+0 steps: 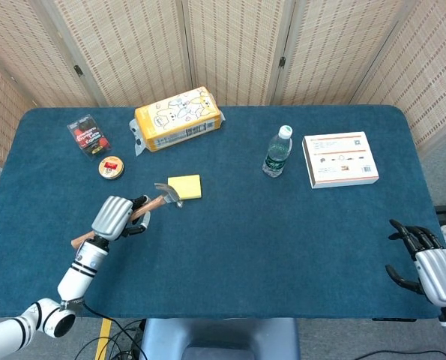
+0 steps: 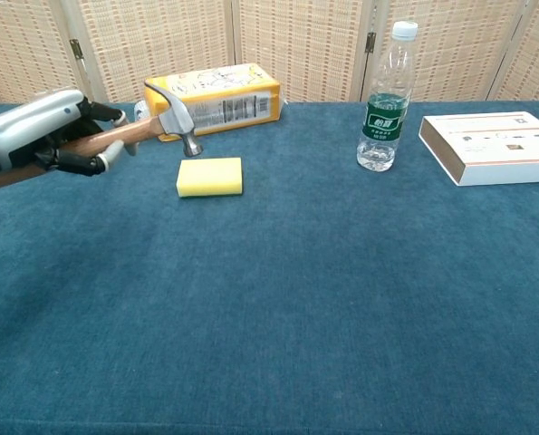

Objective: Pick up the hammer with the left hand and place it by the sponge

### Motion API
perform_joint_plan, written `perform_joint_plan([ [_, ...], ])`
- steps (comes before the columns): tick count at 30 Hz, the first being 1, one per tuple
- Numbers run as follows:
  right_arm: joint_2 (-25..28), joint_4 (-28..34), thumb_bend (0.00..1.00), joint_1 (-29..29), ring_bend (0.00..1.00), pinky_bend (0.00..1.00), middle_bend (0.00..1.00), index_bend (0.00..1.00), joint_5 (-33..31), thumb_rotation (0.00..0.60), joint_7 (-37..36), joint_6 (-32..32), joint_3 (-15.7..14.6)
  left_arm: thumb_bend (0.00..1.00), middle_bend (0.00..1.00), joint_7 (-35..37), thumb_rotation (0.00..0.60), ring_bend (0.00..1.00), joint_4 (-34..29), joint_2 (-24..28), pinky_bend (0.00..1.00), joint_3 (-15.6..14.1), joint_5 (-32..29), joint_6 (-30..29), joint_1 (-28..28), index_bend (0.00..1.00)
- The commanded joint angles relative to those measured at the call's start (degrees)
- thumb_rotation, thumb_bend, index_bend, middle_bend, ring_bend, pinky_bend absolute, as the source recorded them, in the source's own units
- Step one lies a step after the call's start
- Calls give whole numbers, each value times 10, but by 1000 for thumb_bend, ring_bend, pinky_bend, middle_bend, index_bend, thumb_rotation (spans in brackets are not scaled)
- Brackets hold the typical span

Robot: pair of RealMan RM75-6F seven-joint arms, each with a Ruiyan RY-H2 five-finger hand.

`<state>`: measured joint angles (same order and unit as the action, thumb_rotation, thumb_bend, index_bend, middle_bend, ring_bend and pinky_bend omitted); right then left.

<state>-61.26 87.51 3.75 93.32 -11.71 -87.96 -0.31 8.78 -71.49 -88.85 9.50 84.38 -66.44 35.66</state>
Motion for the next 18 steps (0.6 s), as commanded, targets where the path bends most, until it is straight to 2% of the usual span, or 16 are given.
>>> perform_joint_plan([
  [1,1,0,203,-1,199,191,335,100,-1,600,0,-1,0,738,942,20,389,760,44,-24,912,12,12,-4,22,785],
  [6,1,1,203,-5,199,191,335,100,-4,600,0,-3,0,738,942,32,384,762,114,-59,913,18,17,-7,42,785],
  [11,2,1,203,-5,199,191,335,100,-5,600,1,-2,1,738,945,32,398,767,211,-100,913,15,23,-1,66,788],
  [18,3,3,202,-7,198,191,335,100,-8,600,4,-1,2,739,946,49,455,768,343,-154,912,6,38,-8,97,791],
])
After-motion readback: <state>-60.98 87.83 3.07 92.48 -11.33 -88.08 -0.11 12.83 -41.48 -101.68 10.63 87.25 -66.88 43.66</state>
